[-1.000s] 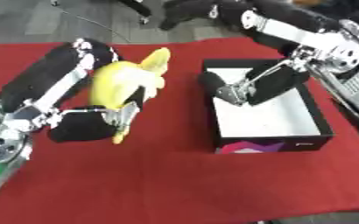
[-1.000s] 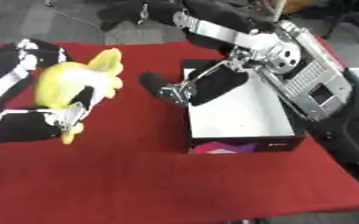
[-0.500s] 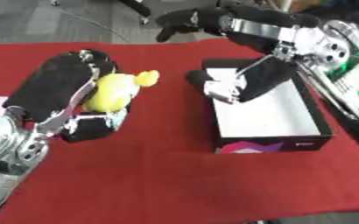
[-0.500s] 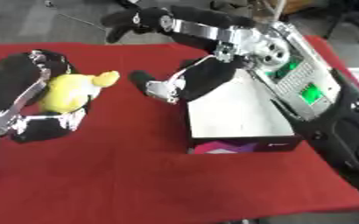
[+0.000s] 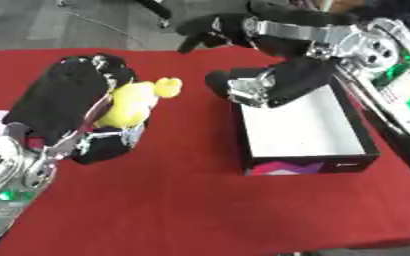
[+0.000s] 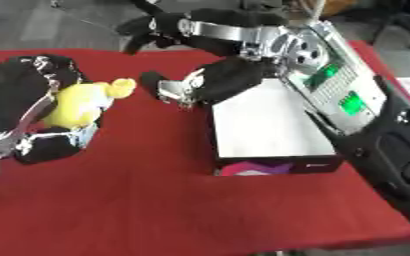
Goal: Pick up the objects with one hand, pass them to the other hand, and then place them into the box on the other side of the table.
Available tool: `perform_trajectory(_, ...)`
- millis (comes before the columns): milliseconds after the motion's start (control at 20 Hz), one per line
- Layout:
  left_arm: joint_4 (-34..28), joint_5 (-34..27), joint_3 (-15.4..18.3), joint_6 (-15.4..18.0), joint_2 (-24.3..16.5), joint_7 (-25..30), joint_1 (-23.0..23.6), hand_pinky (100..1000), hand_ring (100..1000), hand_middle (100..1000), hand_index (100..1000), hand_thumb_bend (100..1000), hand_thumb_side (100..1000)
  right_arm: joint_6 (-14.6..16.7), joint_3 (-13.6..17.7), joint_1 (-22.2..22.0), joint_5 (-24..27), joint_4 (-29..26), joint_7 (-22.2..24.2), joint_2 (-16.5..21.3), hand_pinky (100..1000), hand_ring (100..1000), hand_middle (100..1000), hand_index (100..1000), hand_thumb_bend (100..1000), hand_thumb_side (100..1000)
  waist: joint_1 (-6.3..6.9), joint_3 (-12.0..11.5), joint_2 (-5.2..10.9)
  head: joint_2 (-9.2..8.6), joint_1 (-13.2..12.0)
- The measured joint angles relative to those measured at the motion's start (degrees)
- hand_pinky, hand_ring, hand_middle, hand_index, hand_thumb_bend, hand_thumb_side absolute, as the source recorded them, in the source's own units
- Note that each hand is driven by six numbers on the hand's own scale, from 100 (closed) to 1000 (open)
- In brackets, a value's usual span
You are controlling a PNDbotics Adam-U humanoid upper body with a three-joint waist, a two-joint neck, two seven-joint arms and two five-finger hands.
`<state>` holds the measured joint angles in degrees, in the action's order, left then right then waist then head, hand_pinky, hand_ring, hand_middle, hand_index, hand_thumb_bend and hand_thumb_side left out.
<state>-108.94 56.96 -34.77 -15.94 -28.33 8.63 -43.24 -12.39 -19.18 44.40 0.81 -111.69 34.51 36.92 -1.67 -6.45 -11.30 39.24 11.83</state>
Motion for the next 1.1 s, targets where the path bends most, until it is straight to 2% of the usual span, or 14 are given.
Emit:
perform_trajectory(100, -0.41, 0.60, -0.01, 0.91, 0.00, -1.47, 0.00, 661, 552, 481, 594, 100, 242, -0.98, -0.17, 0.30, 0.21, 0.67, 1.06, -0.24, 1000, 1000, 882, 1000, 100, 698, -0.06, -0.06, 0.00, 0.00, 0.16)
perform_trajectory(150, -0.63, 0.69, -0.01, 1.31, 0.00, -2.24, 0.00, 660, 552, 481, 593, 100, 276, -1.36, -0.32, 0.51, 0.41, 0.97, 1.49, -0.38, 1000, 1000, 882, 1000, 100, 713, -0.07, -0.12, 0.00, 0.00, 0.26)
perform_trajectory(200, -0.88, 0.74, -0.01, 1.65, 0.00, -3.02, -0.01, 659, 551, 479, 593, 100, 242, -1.62, -0.39, 0.57, 0.56, 1.26, 1.90, -0.43, 1000, 1000, 883, 1000, 100, 716, -0.09, -0.22, 0.00, 0.00, 0.39)
perform_trajectory(450, -1.83, 0.75, -0.06, 2.93, 0.00, -6.17, -0.05, 662, 554, 482, 594, 100, 233, -2.52, -1.00, 1.56, 1.78, 2.63, 3.38, -0.82, 1000, 1000, 886, 1000, 100, 761, -0.18, -0.29, 0.01, 0.00, 0.91)
perform_trajectory(1100, -2.65, 2.02, -0.70, 5.11, 0.60, -9.04, -0.63, 664, 557, 486, 594, 100, 216, -2.07, -1.40, 2.08, 7.66, 3.67, 7.61, -1.38, 1000, 1000, 882, 1000, 100, 822, -0.34, -0.59, 0.01, -0.01, 1.97)
